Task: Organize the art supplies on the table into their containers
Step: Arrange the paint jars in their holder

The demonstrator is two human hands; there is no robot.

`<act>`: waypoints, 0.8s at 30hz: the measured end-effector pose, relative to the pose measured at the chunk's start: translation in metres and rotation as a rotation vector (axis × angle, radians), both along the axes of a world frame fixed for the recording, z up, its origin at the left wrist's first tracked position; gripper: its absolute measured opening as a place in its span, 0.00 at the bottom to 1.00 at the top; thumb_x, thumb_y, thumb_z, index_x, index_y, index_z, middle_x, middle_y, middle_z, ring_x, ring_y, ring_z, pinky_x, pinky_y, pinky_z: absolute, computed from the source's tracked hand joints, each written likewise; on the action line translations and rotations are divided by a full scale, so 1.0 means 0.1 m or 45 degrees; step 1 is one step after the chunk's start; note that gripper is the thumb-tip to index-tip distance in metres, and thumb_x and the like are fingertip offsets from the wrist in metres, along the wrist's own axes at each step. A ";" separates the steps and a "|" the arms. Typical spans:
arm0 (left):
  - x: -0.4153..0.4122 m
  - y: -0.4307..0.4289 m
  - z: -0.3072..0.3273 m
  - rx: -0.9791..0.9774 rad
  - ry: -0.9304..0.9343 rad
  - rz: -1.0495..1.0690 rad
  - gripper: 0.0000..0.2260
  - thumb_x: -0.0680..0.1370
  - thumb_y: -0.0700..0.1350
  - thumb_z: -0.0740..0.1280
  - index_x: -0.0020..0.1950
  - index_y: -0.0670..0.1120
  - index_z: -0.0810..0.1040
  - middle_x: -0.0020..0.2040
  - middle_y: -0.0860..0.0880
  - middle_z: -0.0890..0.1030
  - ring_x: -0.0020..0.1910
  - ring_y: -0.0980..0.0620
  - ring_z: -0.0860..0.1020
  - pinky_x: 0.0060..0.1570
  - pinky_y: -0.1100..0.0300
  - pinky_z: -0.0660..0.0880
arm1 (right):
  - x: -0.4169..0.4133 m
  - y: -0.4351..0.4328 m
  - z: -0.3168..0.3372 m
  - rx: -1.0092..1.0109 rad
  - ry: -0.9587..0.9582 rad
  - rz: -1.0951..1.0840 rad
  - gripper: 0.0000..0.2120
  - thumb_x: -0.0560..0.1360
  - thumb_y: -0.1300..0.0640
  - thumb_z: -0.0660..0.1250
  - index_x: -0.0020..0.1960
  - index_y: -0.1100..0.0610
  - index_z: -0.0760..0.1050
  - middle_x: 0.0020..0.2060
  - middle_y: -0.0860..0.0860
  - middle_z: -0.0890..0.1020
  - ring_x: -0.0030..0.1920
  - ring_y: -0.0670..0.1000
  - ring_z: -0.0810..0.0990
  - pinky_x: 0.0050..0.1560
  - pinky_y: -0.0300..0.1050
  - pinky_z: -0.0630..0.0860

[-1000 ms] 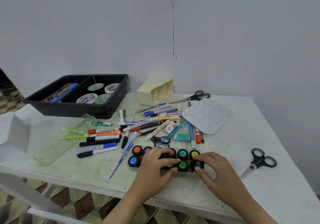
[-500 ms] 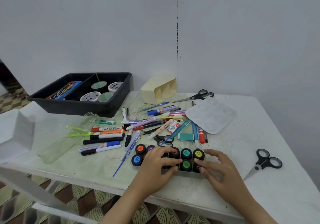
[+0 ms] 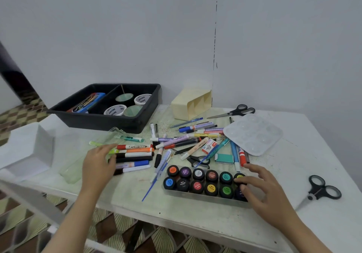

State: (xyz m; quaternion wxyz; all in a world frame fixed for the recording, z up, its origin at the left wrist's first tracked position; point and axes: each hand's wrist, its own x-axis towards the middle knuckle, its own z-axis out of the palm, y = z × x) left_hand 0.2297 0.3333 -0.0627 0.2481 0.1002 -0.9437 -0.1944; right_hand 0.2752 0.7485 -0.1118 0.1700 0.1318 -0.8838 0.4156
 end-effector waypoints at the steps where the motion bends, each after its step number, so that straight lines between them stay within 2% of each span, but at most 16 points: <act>1: -0.01 -0.10 -0.01 0.021 -0.048 0.046 0.16 0.72 0.33 0.69 0.60 0.41 0.79 0.56 0.39 0.80 0.56 0.38 0.74 0.56 0.43 0.71 | -0.01 -0.01 0.00 0.006 -0.002 -0.005 0.12 0.70 0.39 0.60 0.51 0.32 0.76 0.60 0.36 0.72 0.64 0.40 0.69 0.60 0.44 0.65; 4: -0.03 -0.28 -0.07 0.089 -0.168 0.087 0.18 0.74 0.34 0.68 0.63 0.42 0.77 0.58 0.39 0.79 0.57 0.38 0.75 0.56 0.44 0.72 | -0.04 -0.07 0.02 0.035 -0.004 -0.022 0.12 0.69 0.38 0.58 0.51 0.28 0.74 0.59 0.38 0.73 0.63 0.46 0.70 0.56 0.41 0.66; 7: -0.04 -0.34 -0.11 0.129 -0.189 0.075 0.18 0.73 0.32 0.66 0.62 0.42 0.77 0.53 0.40 0.81 0.52 0.41 0.77 0.51 0.48 0.73 | -0.07 -0.13 0.05 0.043 0.015 -0.030 0.12 0.69 0.39 0.58 0.51 0.28 0.74 0.58 0.35 0.72 0.62 0.43 0.69 0.54 0.39 0.65; 10: -0.09 -0.34 -0.09 0.151 -0.138 0.061 0.16 0.73 0.30 0.64 0.58 0.41 0.78 0.46 0.41 0.82 0.45 0.44 0.77 0.46 0.52 0.73 | -0.11 -0.18 0.06 0.019 0.036 -0.036 0.11 0.70 0.40 0.59 0.50 0.32 0.76 0.58 0.36 0.72 0.61 0.42 0.69 0.56 0.43 0.67; 14: -0.15 -0.28 0.00 0.210 -0.090 0.012 0.16 0.73 0.28 0.61 0.57 0.41 0.79 0.44 0.43 0.80 0.42 0.48 0.75 0.44 0.57 0.70 | -0.15 -0.26 0.10 0.030 0.047 -0.039 0.08 0.71 0.44 0.62 0.46 0.33 0.77 0.58 0.42 0.75 0.60 0.46 0.71 0.52 0.47 0.73; 16: -0.17 -0.22 0.14 0.246 -0.039 -0.011 0.16 0.74 0.28 0.61 0.56 0.41 0.78 0.43 0.45 0.79 0.43 0.49 0.75 0.44 0.58 0.69 | -0.18 -0.30 0.12 0.035 0.056 -0.058 0.08 0.71 0.50 0.65 0.47 0.40 0.80 0.57 0.43 0.75 0.59 0.45 0.70 0.51 0.48 0.74; 18: -0.19 -0.12 0.33 0.312 -0.011 -0.056 0.14 0.74 0.29 0.62 0.55 0.42 0.78 0.44 0.46 0.79 0.44 0.49 0.75 0.44 0.61 0.70 | -0.21 -0.33 0.13 0.059 0.091 -0.065 0.08 0.72 0.49 0.64 0.47 0.44 0.81 0.56 0.43 0.75 0.58 0.42 0.70 0.51 0.45 0.73; 21: -0.18 0.06 0.65 0.393 -0.037 -0.221 0.13 0.74 0.30 0.65 0.52 0.47 0.78 0.43 0.50 0.79 0.41 0.55 0.76 0.39 0.68 0.69 | -0.25 -0.37 0.17 0.081 0.136 -0.054 0.12 0.72 0.45 0.60 0.48 0.44 0.81 0.55 0.43 0.76 0.57 0.35 0.69 0.53 0.42 0.70; 24: -0.18 0.24 0.92 0.525 -0.114 -0.436 0.14 0.73 0.30 0.67 0.50 0.48 0.78 0.41 0.49 0.81 0.41 0.55 0.79 0.38 0.69 0.72 | -0.27 -0.44 0.28 0.053 0.122 -0.074 0.11 0.72 0.43 0.59 0.50 0.39 0.78 0.56 0.40 0.75 0.60 0.31 0.67 0.55 0.39 0.68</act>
